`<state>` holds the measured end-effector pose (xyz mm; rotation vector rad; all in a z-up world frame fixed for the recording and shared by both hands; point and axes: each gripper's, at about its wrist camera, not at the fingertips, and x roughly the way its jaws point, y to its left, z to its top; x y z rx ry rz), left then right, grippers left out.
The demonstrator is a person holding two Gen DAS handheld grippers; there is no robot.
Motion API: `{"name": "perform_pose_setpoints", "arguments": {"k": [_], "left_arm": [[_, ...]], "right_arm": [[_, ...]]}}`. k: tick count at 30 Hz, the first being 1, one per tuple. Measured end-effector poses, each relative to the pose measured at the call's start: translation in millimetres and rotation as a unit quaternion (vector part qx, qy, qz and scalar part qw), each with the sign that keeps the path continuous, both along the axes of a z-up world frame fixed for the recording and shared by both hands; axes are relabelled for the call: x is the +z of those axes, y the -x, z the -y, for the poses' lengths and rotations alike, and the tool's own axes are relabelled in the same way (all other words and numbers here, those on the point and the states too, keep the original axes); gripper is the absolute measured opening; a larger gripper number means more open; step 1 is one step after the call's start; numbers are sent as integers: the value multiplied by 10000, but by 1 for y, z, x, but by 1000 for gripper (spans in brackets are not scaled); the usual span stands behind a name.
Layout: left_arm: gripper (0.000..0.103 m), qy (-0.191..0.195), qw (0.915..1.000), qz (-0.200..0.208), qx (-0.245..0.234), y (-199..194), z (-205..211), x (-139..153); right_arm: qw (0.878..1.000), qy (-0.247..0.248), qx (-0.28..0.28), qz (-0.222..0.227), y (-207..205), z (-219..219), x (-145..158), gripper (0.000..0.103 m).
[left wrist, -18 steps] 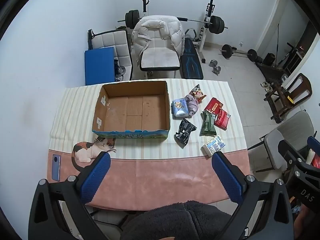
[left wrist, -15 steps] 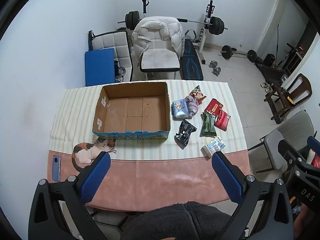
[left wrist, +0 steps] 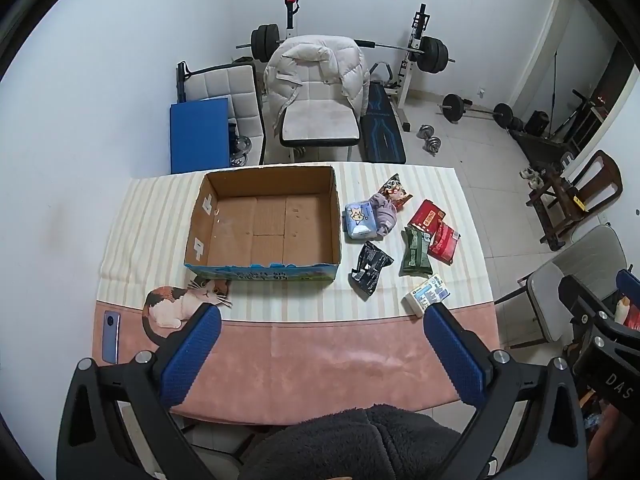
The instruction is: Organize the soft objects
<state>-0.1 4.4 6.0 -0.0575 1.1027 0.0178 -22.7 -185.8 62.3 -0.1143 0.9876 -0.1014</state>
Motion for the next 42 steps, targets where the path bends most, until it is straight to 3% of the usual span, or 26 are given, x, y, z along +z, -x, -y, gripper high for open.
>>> {"name": "perform_pose_setpoints", "arguments": {"k": [42], "left_arm": [[103, -9, 9999, 101, -2, -7, 4, 19]], "right_arm": [[9999, -76, 49, 133, 11, 4, 6, 103]]}}
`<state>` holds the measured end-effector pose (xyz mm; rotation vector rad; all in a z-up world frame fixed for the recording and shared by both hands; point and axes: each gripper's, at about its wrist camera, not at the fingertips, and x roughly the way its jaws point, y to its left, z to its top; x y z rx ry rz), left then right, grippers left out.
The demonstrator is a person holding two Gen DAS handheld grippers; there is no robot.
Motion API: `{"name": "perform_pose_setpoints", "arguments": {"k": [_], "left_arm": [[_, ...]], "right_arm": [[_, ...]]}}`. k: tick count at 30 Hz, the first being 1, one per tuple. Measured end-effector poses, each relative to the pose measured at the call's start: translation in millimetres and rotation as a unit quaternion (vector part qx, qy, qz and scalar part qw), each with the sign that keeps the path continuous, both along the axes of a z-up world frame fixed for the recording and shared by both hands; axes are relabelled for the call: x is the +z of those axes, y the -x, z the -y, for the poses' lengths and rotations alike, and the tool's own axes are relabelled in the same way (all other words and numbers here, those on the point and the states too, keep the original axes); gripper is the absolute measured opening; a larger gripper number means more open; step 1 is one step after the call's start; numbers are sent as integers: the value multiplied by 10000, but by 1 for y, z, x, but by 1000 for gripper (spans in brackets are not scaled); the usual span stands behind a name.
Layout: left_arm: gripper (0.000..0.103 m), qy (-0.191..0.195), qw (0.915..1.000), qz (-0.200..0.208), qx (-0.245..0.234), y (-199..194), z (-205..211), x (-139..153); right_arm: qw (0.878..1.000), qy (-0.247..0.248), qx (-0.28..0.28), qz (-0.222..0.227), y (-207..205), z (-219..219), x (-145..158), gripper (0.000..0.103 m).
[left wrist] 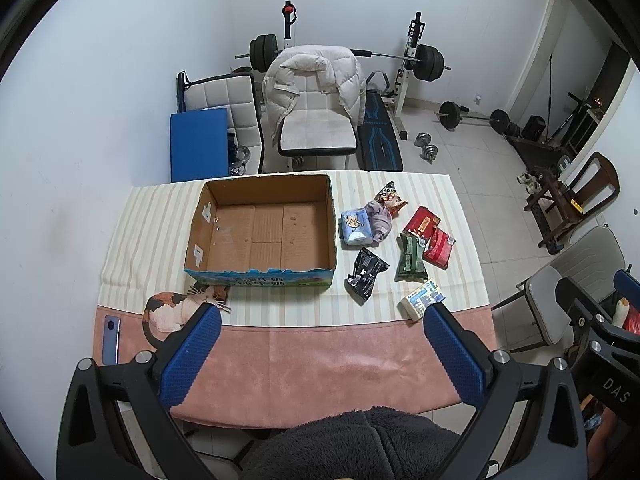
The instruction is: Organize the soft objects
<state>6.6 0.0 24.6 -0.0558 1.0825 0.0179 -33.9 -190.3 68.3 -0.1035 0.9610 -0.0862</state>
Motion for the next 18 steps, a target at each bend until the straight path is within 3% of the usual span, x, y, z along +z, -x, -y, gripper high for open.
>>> {"name": "perform_pose_setpoints", "arguments": {"k": [18], "left_arm": [[103, -11, 10000, 44, -12, 2, 2, 3]], "right_arm": [[10000, 0, 30, 21, -5, 2, 5, 103]]}}
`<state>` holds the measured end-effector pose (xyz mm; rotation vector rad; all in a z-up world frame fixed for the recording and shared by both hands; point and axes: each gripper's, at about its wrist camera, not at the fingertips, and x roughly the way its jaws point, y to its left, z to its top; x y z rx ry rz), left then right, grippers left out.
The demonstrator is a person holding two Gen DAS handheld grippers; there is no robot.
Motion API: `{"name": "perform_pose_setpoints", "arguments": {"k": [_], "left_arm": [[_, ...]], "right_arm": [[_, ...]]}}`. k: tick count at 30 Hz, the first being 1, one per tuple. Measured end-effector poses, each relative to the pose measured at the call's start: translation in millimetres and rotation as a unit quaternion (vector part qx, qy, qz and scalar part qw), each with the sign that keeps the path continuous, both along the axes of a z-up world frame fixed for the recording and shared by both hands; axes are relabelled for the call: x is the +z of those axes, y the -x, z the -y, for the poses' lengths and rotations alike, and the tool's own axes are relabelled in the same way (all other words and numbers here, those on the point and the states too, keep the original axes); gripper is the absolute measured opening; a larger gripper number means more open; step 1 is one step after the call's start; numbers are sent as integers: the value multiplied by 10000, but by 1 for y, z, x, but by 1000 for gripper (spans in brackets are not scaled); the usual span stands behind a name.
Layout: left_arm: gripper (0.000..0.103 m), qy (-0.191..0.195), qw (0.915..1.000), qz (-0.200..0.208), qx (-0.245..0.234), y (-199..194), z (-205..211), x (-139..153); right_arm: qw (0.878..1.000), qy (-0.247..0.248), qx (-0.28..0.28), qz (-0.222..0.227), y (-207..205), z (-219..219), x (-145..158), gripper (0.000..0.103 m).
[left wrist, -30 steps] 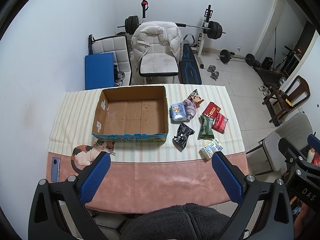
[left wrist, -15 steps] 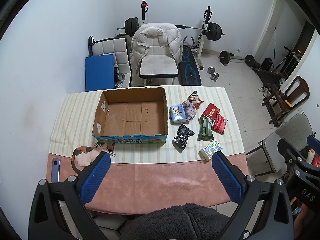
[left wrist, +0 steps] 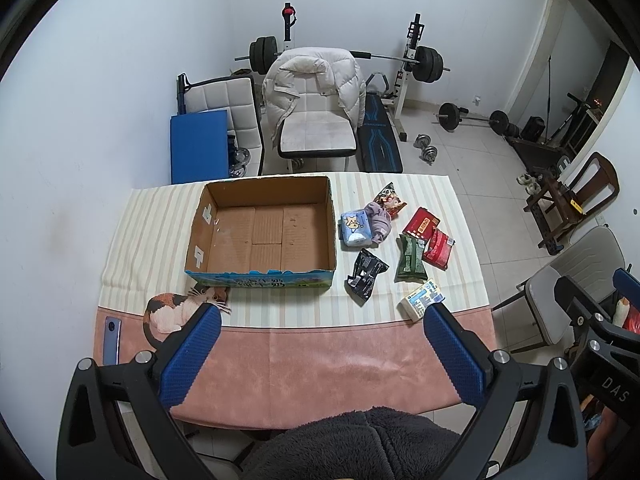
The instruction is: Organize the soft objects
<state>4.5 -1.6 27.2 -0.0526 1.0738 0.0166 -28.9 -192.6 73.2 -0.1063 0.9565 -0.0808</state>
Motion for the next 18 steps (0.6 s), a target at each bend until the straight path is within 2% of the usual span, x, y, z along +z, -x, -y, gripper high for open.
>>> {"name": "perform_pose_setpoints", "arguments": {"k": [18], "left_arm": [[103, 12, 10000, 18, -5, 3, 1, -1]], "right_arm": [[10000, -20, -17, 21, 4, -1, -1, 103]]}}
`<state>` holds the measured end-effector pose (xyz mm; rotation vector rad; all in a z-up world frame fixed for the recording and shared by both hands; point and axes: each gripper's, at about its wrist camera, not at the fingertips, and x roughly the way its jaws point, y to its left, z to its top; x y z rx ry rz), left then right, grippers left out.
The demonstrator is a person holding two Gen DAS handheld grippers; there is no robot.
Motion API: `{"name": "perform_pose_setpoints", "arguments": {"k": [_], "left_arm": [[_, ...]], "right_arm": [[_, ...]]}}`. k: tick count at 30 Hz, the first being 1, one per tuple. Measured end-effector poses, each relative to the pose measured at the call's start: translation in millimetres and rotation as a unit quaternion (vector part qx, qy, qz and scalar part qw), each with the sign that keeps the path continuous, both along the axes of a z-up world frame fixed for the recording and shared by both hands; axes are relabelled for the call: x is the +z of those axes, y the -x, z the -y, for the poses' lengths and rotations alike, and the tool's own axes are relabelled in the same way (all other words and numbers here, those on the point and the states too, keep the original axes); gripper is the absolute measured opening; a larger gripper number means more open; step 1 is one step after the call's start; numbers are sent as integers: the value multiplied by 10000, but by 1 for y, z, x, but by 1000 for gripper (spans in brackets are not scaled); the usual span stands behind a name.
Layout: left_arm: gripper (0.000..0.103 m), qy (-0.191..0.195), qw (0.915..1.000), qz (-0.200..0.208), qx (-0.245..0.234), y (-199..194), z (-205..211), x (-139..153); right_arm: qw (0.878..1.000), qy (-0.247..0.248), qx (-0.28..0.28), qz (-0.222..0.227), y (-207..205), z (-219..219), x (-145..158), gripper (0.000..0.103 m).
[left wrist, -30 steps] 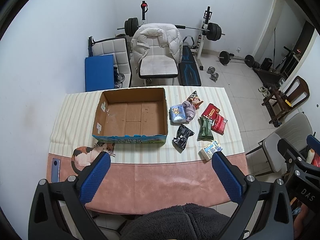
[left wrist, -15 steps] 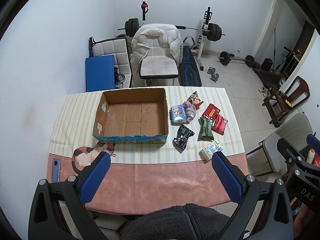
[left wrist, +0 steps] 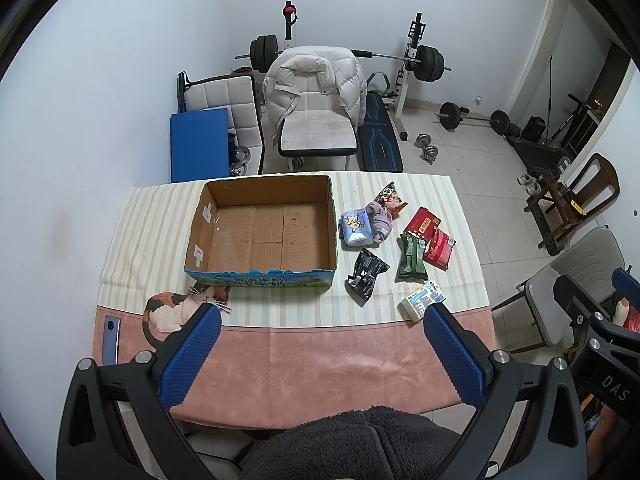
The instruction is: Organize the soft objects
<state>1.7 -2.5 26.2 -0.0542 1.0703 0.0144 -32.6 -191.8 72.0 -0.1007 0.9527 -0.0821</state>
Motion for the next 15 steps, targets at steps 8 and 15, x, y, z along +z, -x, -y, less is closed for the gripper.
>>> {"name": "perform_pose_setpoints", "arguments": {"k": [8, 15], "left_arm": [[103, -240, 9991, 180, -295, -50, 12, -18], [103, -375, 9957, -452, -720, -160, 36, -94]], "right_arm": [[9983, -450, -166, -322, -32, 15, -24, 103], [9837, -1236, -664, -1128, -118, 77, -124, 103]]}}
